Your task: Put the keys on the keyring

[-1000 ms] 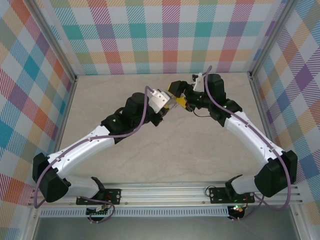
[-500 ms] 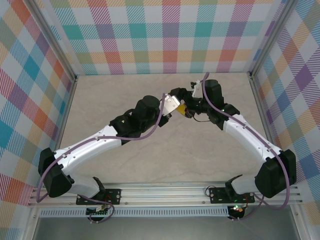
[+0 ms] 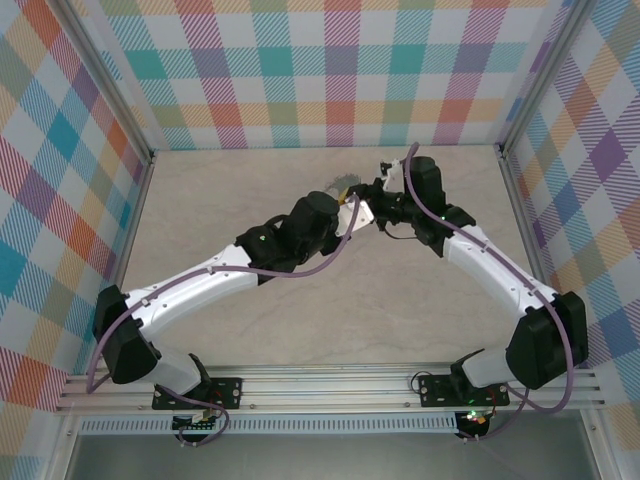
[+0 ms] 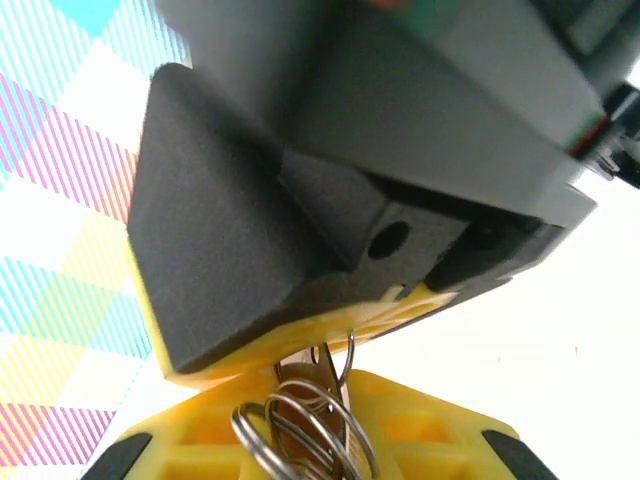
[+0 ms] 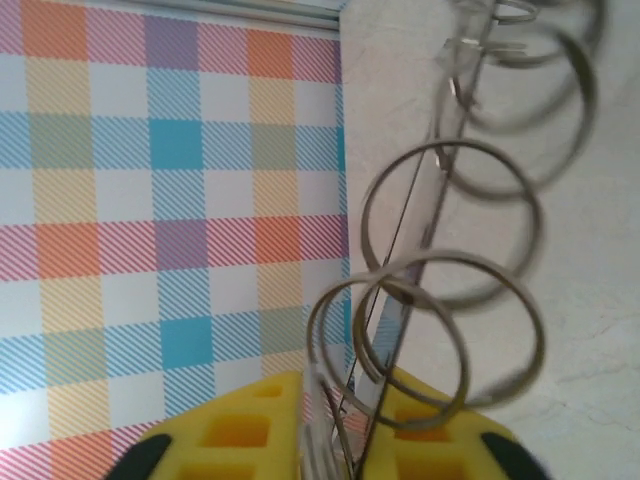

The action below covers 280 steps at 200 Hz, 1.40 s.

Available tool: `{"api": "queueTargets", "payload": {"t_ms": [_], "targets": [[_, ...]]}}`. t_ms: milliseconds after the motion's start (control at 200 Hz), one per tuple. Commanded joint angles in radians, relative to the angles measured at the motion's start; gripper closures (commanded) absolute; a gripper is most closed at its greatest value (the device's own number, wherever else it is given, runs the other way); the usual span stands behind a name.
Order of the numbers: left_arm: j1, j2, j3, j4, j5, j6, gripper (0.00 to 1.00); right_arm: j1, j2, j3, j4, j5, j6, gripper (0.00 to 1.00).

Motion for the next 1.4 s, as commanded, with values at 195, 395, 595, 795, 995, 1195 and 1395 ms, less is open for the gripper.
{"api": "queueTargets", "payload": {"t_ms": [195, 395, 595, 795, 995, 1195, 1395], "targets": [[-0.004, -0.091, 0.1, 0.094, 0.064, -0.23, 0.52, -0.048, 0.005, 0.026, 0.092, -0.077, -0.23, 1.0], [0.089, -0.174, 0.115, 0.047, 0.142, -0.452, 0.34, -0.121, 0.0, 0.037, 0.153, -0.224, -0.332, 1.0], [0.235, -0.211, 0.09, -0.019, 0.296, -0.67, 0.26, -0.156, 0.0, 0.06, 0.237, -0.364, -0.373, 1.0], [0.397, -0.241, -0.068, 0.118, 0.526, -0.897, 0.23, -0.16, -0.02, 0.089, 0.273, -0.423, -0.36, 1.0], [0.434, -0.232, -0.156, 0.187, 0.6, -0.941, 0.2, -0.167, -0.014, 0.11, 0.309, -0.447, -0.287, 1.0], [0.447, -0.249, -0.238, 0.314, 0.637, -0.975, 0.13, -0.169, 0.006, 0.129, 0.33, -0.465, -0.229, 1.0], [0.462, -0.241, -0.304, 0.505, 0.712, -1.095, 0.1, -0.169, 0.023, 0.125, 0.347, -0.465, -0.198, 1.0]]}}
